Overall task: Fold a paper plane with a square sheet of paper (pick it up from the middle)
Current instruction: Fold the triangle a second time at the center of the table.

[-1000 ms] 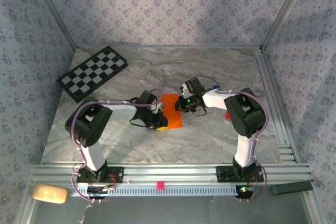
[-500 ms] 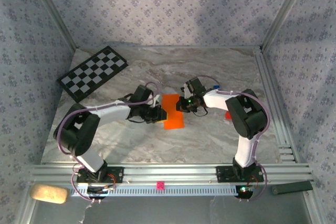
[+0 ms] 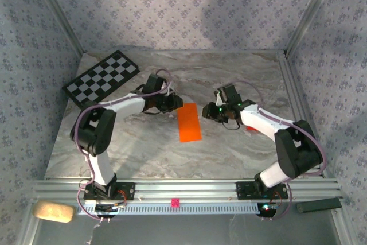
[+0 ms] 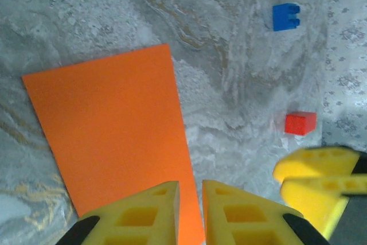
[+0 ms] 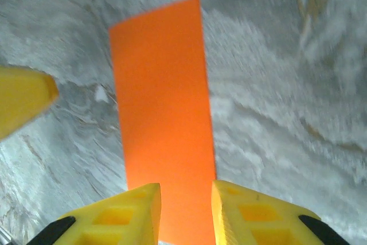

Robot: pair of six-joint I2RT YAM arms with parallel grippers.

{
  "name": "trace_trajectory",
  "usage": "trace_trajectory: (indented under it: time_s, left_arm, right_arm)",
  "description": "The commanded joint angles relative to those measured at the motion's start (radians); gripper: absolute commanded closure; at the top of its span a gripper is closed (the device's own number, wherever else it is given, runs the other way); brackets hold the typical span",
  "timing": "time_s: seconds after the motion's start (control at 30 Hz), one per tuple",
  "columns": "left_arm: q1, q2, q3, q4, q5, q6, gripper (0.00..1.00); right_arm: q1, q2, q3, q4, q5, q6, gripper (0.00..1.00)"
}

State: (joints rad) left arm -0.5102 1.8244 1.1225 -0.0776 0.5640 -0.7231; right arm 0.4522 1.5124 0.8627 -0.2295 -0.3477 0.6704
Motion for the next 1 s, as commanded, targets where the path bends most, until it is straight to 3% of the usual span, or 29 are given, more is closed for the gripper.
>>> trace_trajectory:
  time_s: [0.0, 0.5, 0.97]
  left_arm:
    - [0.012, 0.066, 0.045, -0.020, 0.023, 0.002, 0.83]
    - [0.051, 0.193, 0.126, 0.001, 0.067, 0.020, 0.82]
    - [0.058, 0.244, 0.052, 0.003, 0.042, 0.051, 0.82]
  right_arm:
    - [0.011, 0.010, -0.050, -0.026, -0.055, 0.091, 0.70]
    - [0.094, 0.065, -0.106, 0.018, -0.008, 0.184, 0.69]
    - [0.092, 0.080, -0.119, 0.007, -0.127, 0.167, 0.68]
